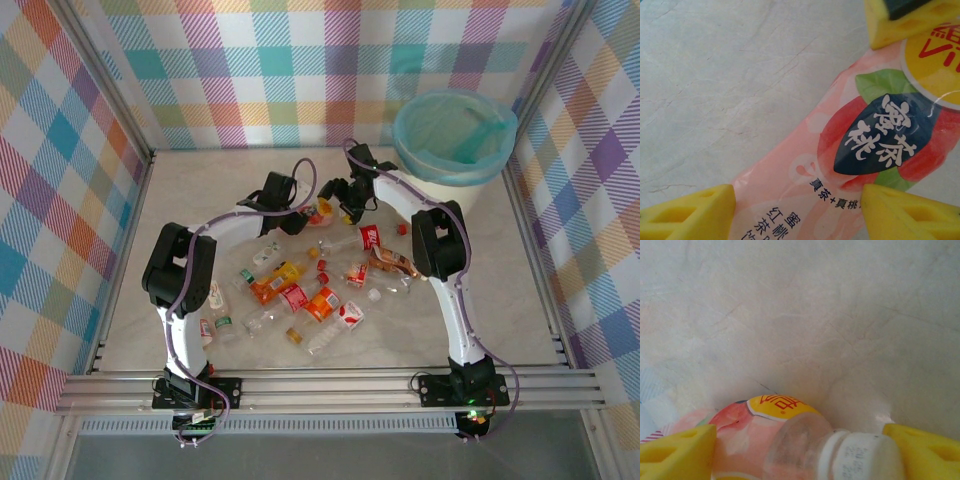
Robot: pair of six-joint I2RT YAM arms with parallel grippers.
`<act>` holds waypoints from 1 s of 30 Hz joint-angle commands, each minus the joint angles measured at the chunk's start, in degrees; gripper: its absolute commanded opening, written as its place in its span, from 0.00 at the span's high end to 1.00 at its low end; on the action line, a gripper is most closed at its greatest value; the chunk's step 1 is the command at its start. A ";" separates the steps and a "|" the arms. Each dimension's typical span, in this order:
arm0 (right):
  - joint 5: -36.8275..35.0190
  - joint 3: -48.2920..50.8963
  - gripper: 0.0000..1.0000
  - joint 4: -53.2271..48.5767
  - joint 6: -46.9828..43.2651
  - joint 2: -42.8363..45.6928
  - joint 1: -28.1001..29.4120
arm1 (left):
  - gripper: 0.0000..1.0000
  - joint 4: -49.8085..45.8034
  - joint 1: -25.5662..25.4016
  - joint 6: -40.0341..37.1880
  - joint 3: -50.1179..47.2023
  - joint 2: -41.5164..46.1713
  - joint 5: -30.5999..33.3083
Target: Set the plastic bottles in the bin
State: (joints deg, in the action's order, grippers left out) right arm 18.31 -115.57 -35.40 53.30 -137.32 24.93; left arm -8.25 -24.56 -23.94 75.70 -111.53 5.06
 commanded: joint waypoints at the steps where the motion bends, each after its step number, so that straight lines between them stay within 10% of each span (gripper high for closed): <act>1: 2.57 2.05 0.30 3.67 2.59 1.13 0.83 | 0.33 -6.94 0.30 1.28 -0.46 -3.07 -0.81; 12: 2.36 3.66 0.64 7.34 4.28 2.35 0.65 | 0.32 -7.06 0.30 2.22 -0.61 -1.06 -0.46; 30: 1.28 7.40 0.47 12.11 6.62 3.73 0.61 | 0.31 -8.98 0.57 2.69 -0.17 0.60 -0.58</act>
State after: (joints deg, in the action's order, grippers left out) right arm 19.42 -109.16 -26.09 57.21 -135.35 25.21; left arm -11.05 -24.18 -22.24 75.94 -110.50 5.69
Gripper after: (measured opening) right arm 0.671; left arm 0.688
